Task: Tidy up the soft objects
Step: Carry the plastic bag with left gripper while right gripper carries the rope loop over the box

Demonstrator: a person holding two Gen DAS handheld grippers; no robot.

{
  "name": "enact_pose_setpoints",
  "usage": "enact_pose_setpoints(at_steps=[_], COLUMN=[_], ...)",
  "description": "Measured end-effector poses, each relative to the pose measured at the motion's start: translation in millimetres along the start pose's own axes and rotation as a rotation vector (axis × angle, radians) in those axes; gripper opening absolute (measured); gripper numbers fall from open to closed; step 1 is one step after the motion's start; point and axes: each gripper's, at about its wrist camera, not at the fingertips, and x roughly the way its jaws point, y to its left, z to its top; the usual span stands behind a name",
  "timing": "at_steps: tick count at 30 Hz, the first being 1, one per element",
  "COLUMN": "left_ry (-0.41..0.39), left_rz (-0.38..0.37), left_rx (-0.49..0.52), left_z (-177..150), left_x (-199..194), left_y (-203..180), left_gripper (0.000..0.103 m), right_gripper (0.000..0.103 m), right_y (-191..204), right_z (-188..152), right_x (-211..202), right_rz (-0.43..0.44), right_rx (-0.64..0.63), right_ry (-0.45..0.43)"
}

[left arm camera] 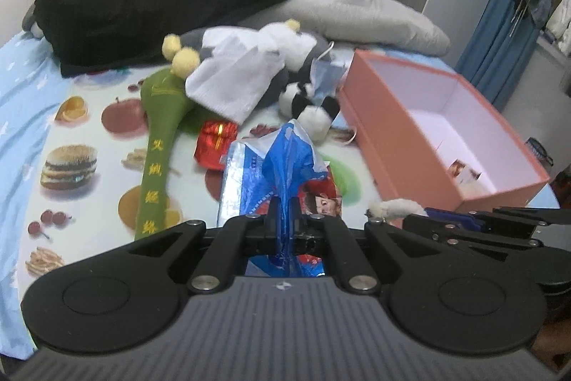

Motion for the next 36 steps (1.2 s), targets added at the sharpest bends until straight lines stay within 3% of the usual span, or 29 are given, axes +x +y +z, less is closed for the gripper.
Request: enact_pose_setpoints(at_steps=[10,19,27,29,36], left_ry=[-0.126,-0.220,-0.195,-0.161,-0.056], left_rz=[-0.042,-0.124,-0.277,-0.327,-0.368], left_rx=[-0.008,0.026,0.104,0.124,0.198], left_z=[44,96,146,156,171], left_x=[-37,-35,-5,7,64], left_y=[-25,-66,-124,-142,-198], left_gripper=[0.004,0.004,0.004,0.004,0.004], right_gripper=[0.018,0.018,0.018,0.018,0.018], right_y=[-15,-47,-98,-114,-169], right_z=[41,77,103,109,121], right_x=[-35,-64,-88,-88,-79], right_rz=[0.014,-0.064,-0.164,-0.194,-0.222], right_rx=[0.035,0.018,0.059,0.097,0.198], right_ry=[-0.141,-0.289,-0.356,-0.331,-0.257])
